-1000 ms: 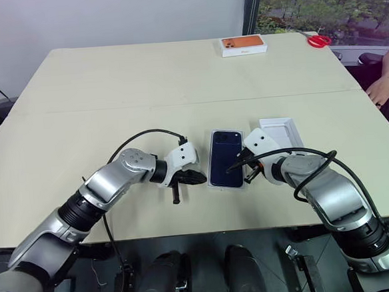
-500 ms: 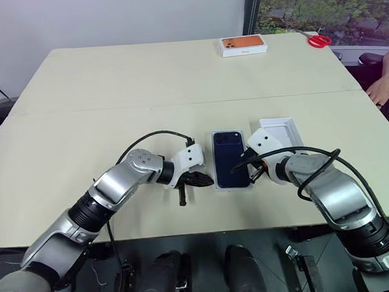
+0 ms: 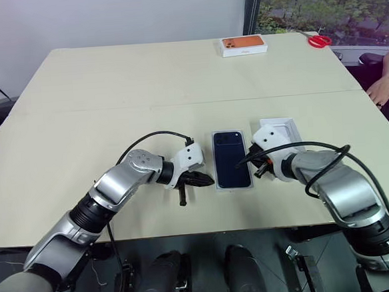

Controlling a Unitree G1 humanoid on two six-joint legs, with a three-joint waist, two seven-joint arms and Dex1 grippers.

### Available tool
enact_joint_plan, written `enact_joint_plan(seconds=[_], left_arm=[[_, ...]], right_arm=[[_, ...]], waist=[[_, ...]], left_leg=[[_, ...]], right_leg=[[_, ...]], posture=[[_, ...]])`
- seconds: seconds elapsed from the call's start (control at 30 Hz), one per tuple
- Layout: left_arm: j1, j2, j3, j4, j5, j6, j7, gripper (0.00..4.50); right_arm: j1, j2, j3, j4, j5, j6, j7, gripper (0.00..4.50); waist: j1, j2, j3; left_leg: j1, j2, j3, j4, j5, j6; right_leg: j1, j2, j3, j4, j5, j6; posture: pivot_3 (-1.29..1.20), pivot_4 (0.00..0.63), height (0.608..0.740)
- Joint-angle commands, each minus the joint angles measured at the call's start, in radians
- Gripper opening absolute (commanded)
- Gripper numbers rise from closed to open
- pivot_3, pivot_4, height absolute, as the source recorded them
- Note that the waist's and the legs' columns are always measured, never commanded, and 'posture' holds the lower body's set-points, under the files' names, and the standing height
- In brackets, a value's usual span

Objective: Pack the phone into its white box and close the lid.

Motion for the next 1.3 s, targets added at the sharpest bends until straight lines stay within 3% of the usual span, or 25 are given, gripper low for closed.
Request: enact_joint_plan(seconds=[0.03,0.1,0.27,0.43,0.67,0.77,0.97,1.2,1.3], left_arm=[[0.012,0.022,0.068,-0.048,-0.020,-0.032,-0.022,0.00],[0.033,0.047,0.101,-0.050,-0.024,-0.087,-0.047,0.00],[0.058,0.102,0.164,-0.015,-0.025,-0.231,-0.129,0.00],[0.068,0.143,0.161,0.015,0.010,-0.357,-0.196,0.00],[0.102,0.122,0.187,-0.016,-0.033,-0.354,-0.231,0.00],[0.117,0.114,0.188,-0.028,-0.026,-0.355,-0.225,0.00],[0.127,0.110,0.199,-0.025,-0.028,-0.349,-0.218,0.00],[0.135,0.114,0.232,-0.005,-0.035,-0.344,-0.202,0.00],[0.130,0.120,0.287,0.040,-0.038,-0.335,-0.167,0.00]], right_arm=[[-0.052,0.014,-0.087,-0.044,0.027,0.074,-0.027,2.90],[-0.087,0.024,-0.102,-0.034,0.026,0.180,-0.058,3.90],[-0.189,0.108,-0.143,0.084,0.035,0.393,-0.113,3.90],[-0.216,0.136,-0.156,0.173,0.062,0.404,-0.171,3.90],[-0.239,0.112,-0.134,0.256,0.148,0.404,-0.245,3.90],[-0.248,0.111,-0.142,0.284,0.192,0.404,-0.278,3.09],[-0.253,0.103,-0.153,0.309,0.301,0.404,-0.350,0.04],[-0.306,0.076,-0.228,0.342,0.492,0.404,-0.480,0.04],[-0.375,0.091,-0.307,0.349,0.697,0.404,-0.560,0.04]], waist=[[-0.001,0.000,0.000],[0.000,0.000,0.000],[0.000,0.000,0.000],[0.002,0.001,0.000],[-0.001,0.001,0.000],[-0.001,0.001,0.000],[-0.002,0.001,0.000],[-0.002,0.001,0.000],[-0.005,0.001,0.000]], left_leg=[[0.000,0.000,0.000,0.000,0.000,0.000],[0.001,0.001,0.000,0.000,0.000,0.000],[0.000,0.002,0.000,0.000,0.000,0.000],[0.000,0.001,0.000,0.000,0.000,0.000],[0.000,0.000,0.000,0.000,0.000,0.000],[0.000,0.001,0.000,0.000,0.000,0.000],[0.000,0.001,0.000,0.000,0.000,0.000],[0.000,0.001,0.000,0.000,0.000,0.000],[0.000,0.001,0.000,0.000,0.000,0.000]], right_leg=[[0.000,0.000,0.000,0.000,0.000,0.000],[0.000,0.000,0.000,0.001,0.000,0.000],[-0.001,-0.001,0.000,0.001,0.000,-0.002],[-0.001,-0.003,0.001,0.000,-0.002,-0.004],[-0.001,-0.003,0.000,0.001,0.000,-0.001],[-0.001,-0.001,0.000,0.001,0.001,0.000],[0.000,-0.001,0.000,0.001,0.001,0.000],[0.000,-0.001,0.000,0.001,0.001,0.000],[-0.001,-0.001,0.000,0.001,0.001,0.000]], posture=[[0.00,0.150,0.740],[0.00,0.150,0.740],[0.00,0.150,0.740],[0.00,0.150,0.740],[0.00,0.150,0.740],[0.00,0.150,0.740],[0.00,0.150,0.740],[0.00,0.150,0.740],[0.00,0.150,0.740]])
